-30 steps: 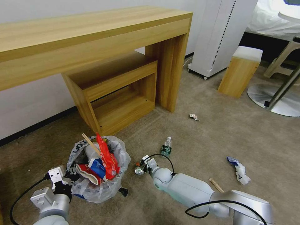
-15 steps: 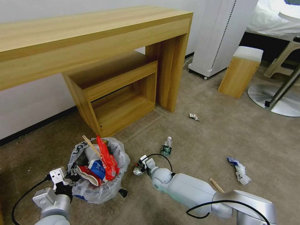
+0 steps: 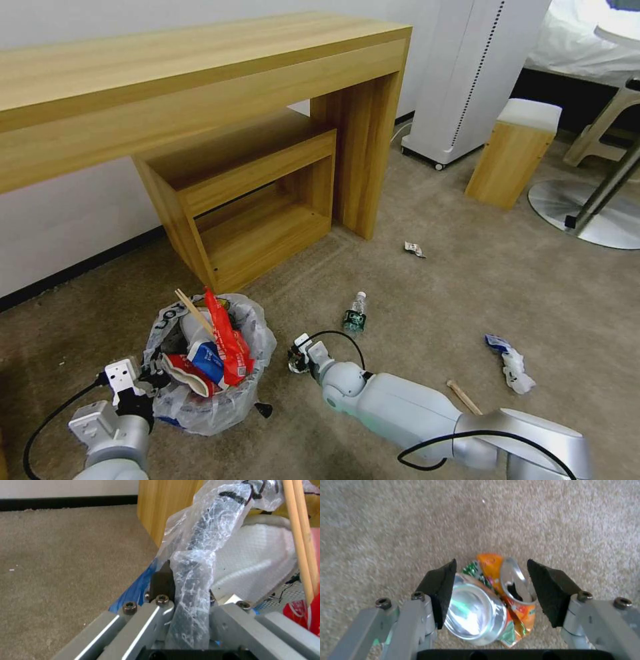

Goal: Pick up the trash bin and place the garbage on the floor into it.

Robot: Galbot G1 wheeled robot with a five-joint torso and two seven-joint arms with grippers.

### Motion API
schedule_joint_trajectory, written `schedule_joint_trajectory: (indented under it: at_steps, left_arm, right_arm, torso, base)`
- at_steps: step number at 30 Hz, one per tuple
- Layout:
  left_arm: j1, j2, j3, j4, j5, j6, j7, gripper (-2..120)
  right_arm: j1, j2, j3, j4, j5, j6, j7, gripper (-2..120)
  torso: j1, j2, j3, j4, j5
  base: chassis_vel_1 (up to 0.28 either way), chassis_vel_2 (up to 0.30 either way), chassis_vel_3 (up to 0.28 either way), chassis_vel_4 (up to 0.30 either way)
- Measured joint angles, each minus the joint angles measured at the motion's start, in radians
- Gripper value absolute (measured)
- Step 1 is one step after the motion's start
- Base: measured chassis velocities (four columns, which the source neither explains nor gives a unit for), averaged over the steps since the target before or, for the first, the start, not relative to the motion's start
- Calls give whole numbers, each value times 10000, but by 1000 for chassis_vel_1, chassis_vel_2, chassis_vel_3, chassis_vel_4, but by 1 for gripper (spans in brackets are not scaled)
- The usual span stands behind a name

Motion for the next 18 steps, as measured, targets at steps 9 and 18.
schedule_joint_trajectory:
  at_steps: [9,18]
  left_arm:
    - [50,-9,-14,-29,-3,-37,7,1]
    - [-90,-56,67,130,18,-38,6,1]
  right_arm:
    - [34,149,-12,-560,-183,64,-88,59]
    - [-59,-21,153,-349,-109,-88,28,52]
  torso:
    - [0,0,0,2,1]
    - [0,0,0,1,0]
  base:
    - [0,0,0,0]
    - [0,0,0,0]
